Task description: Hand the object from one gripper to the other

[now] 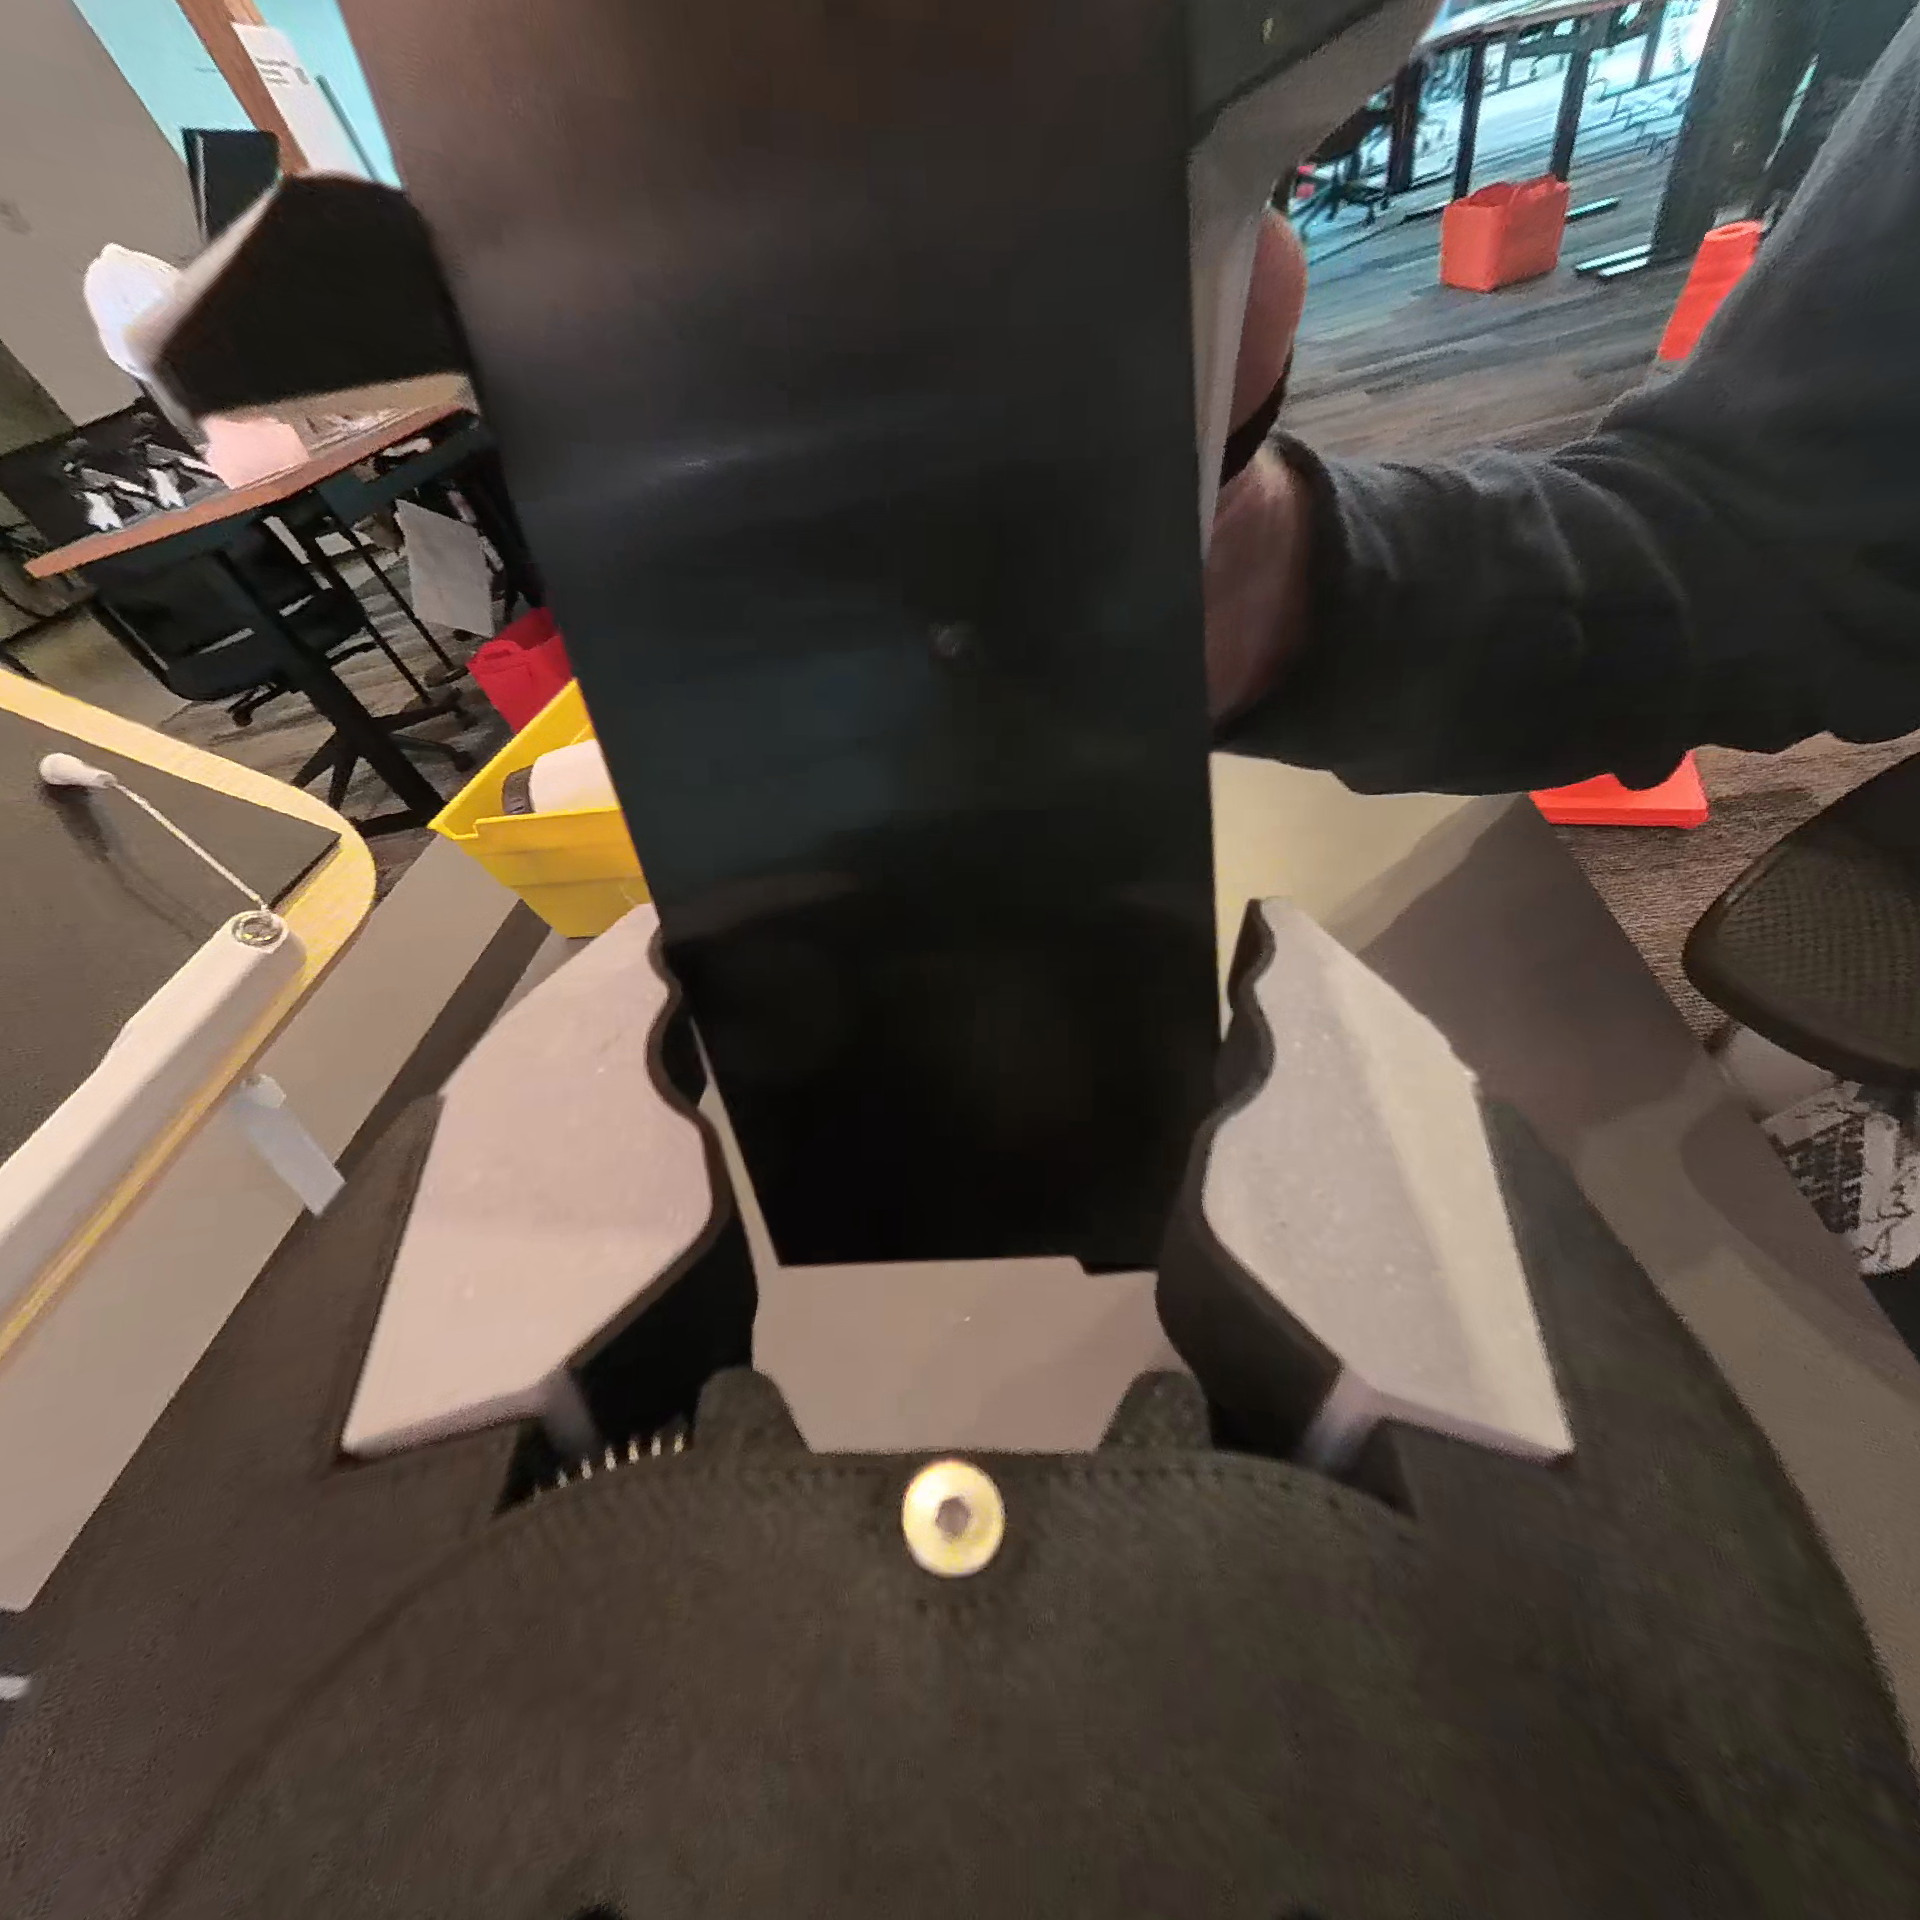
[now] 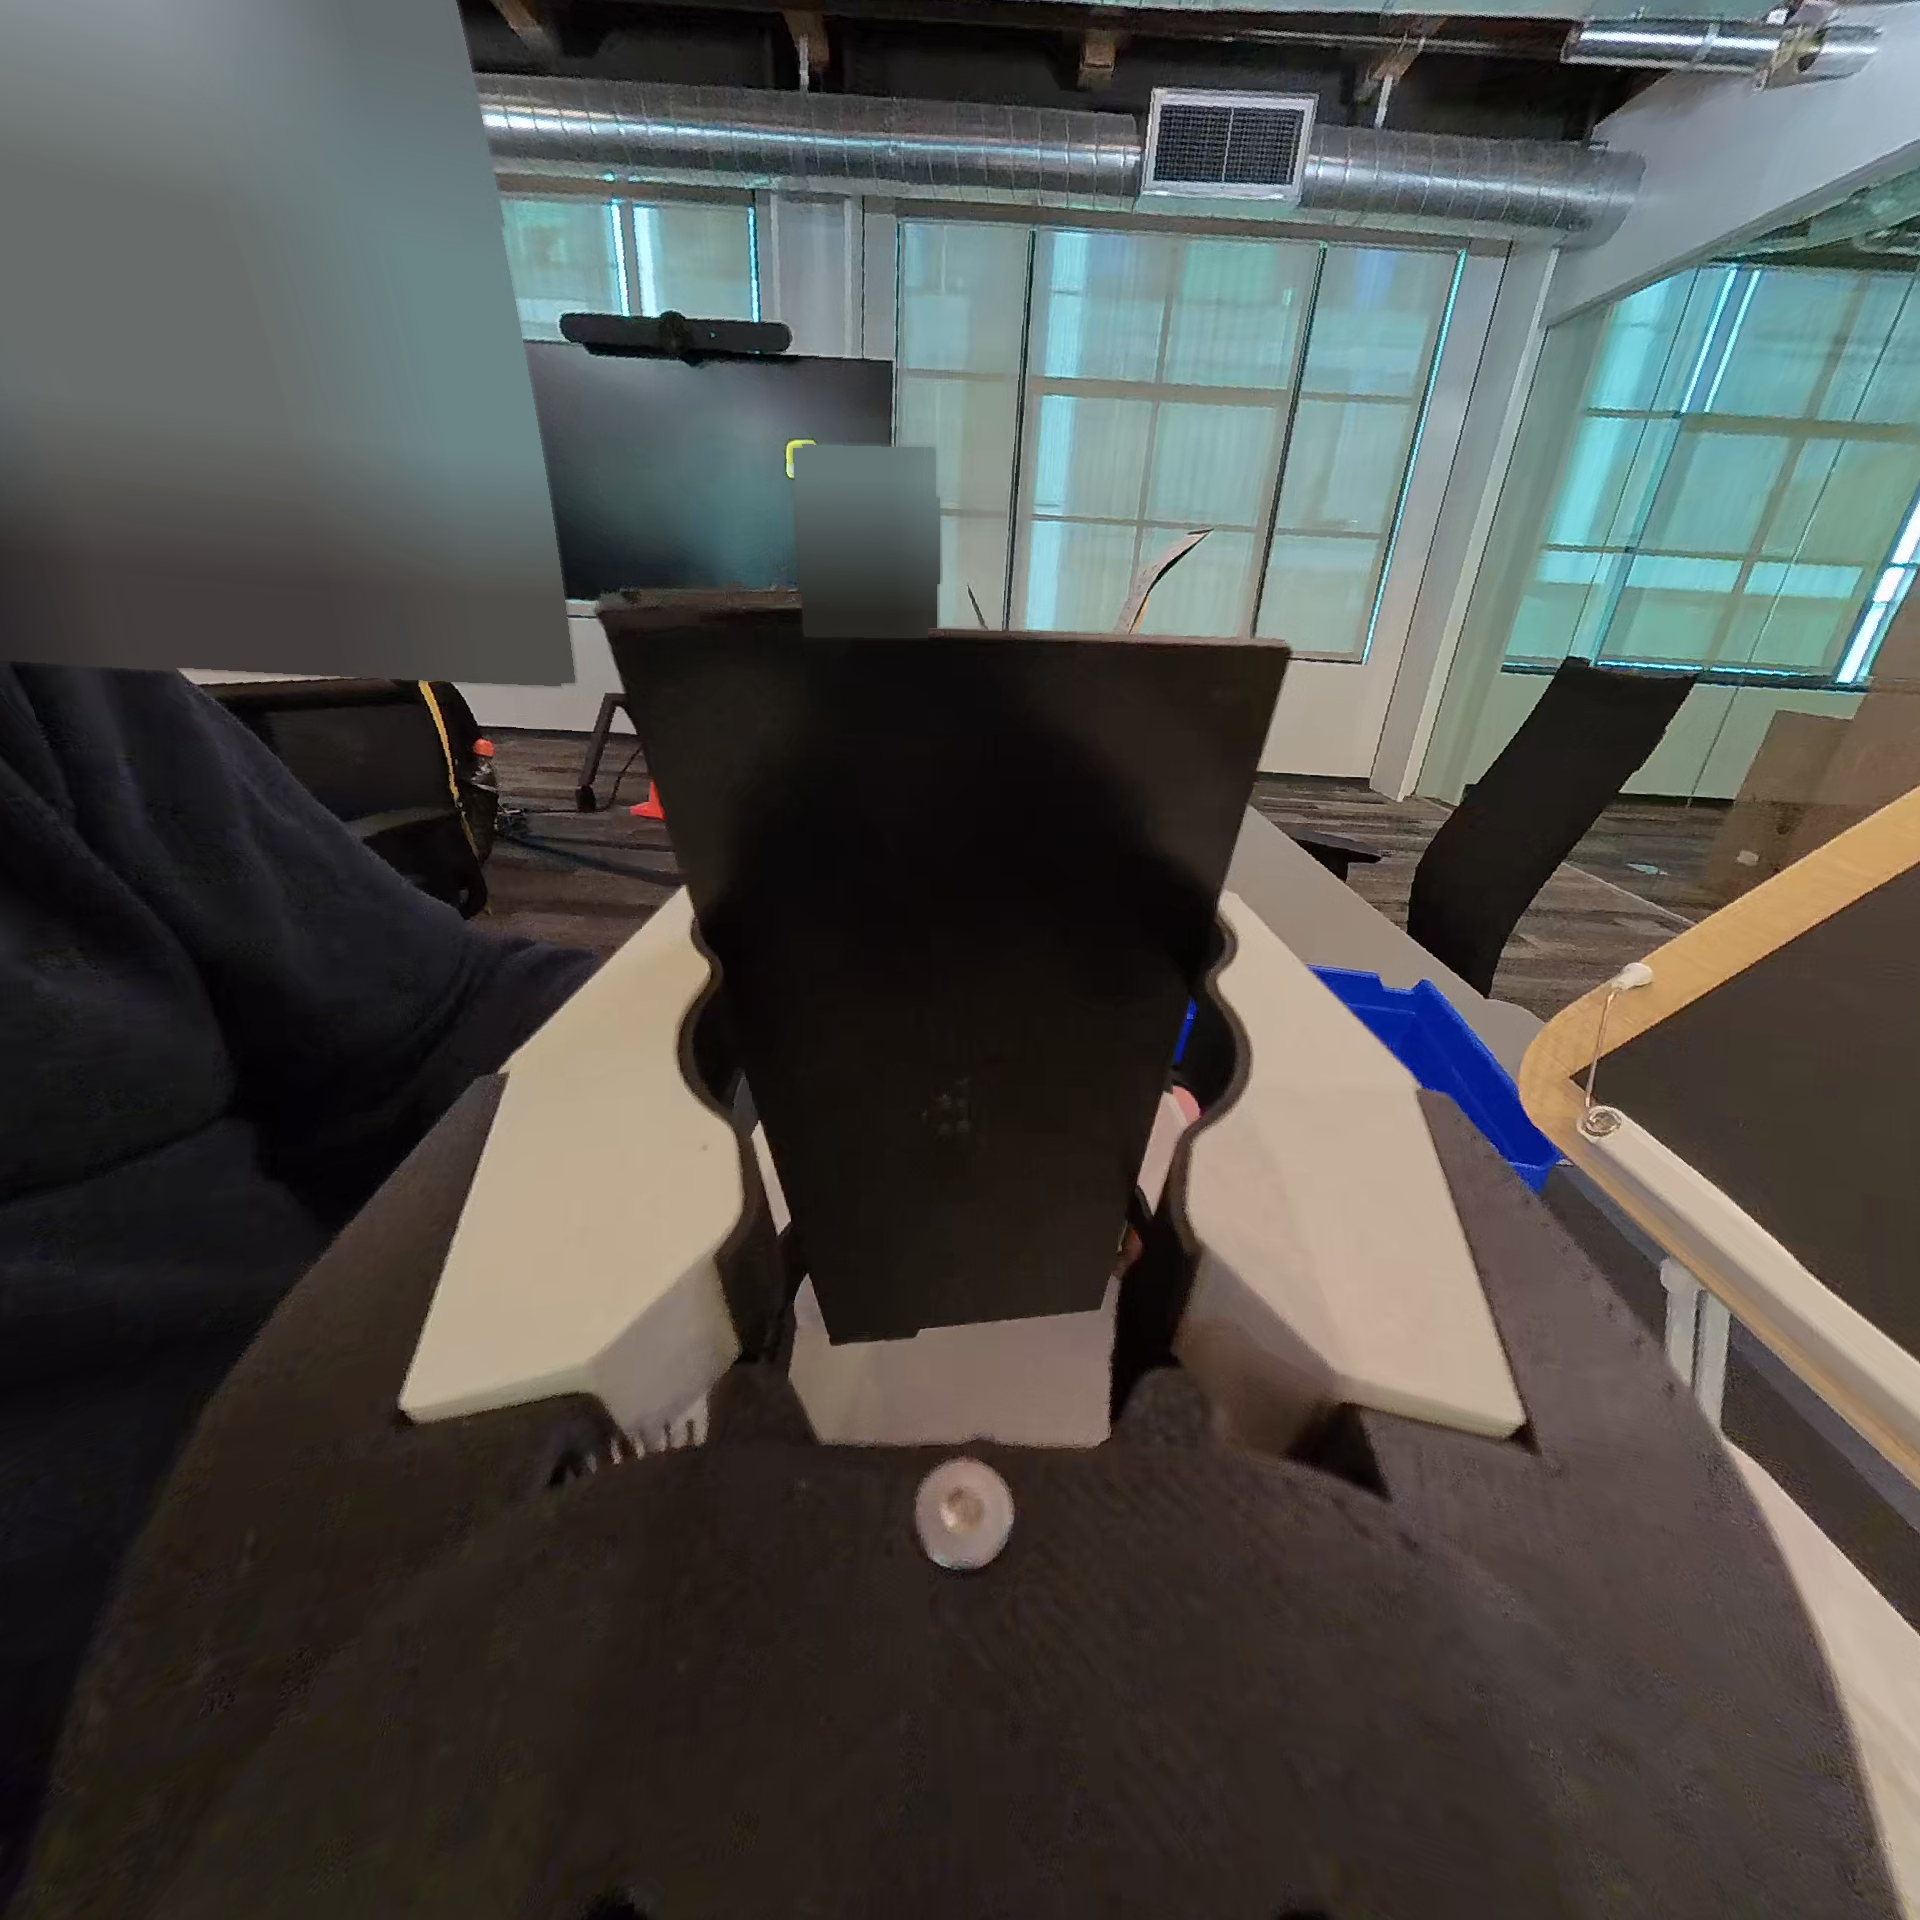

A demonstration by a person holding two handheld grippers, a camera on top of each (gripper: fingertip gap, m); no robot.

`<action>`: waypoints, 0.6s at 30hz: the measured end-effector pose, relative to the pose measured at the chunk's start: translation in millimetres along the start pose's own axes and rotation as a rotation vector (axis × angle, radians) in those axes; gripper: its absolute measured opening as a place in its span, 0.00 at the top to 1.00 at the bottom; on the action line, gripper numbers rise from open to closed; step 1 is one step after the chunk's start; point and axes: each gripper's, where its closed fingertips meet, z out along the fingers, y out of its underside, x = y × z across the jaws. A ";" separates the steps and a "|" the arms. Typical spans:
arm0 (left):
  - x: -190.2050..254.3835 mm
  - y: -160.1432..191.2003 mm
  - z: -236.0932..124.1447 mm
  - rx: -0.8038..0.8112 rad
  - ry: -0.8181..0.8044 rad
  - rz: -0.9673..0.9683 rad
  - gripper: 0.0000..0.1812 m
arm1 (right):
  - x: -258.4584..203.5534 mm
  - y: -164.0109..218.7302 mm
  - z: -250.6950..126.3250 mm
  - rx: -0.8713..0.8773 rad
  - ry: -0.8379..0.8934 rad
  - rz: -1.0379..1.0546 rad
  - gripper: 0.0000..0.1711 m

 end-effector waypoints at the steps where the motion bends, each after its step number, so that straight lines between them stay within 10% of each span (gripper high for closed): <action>1: -0.3 0.5 -0.4 -0.009 -0.005 0.003 0.46 | -1.1 0.2 -0.9 -0.007 -0.012 -0.002 0.50; 9: 11.5 -8.2 -12.9 -0.022 0.049 -0.028 0.48 | -44.6 10.7 -8.0 -0.146 -0.335 -0.134 0.50; 18: 51.5 -36.6 -15.4 0.126 0.393 -0.129 0.77 | -91.3 8.4 -14.6 -0.188 -0.768 -0.158 0.50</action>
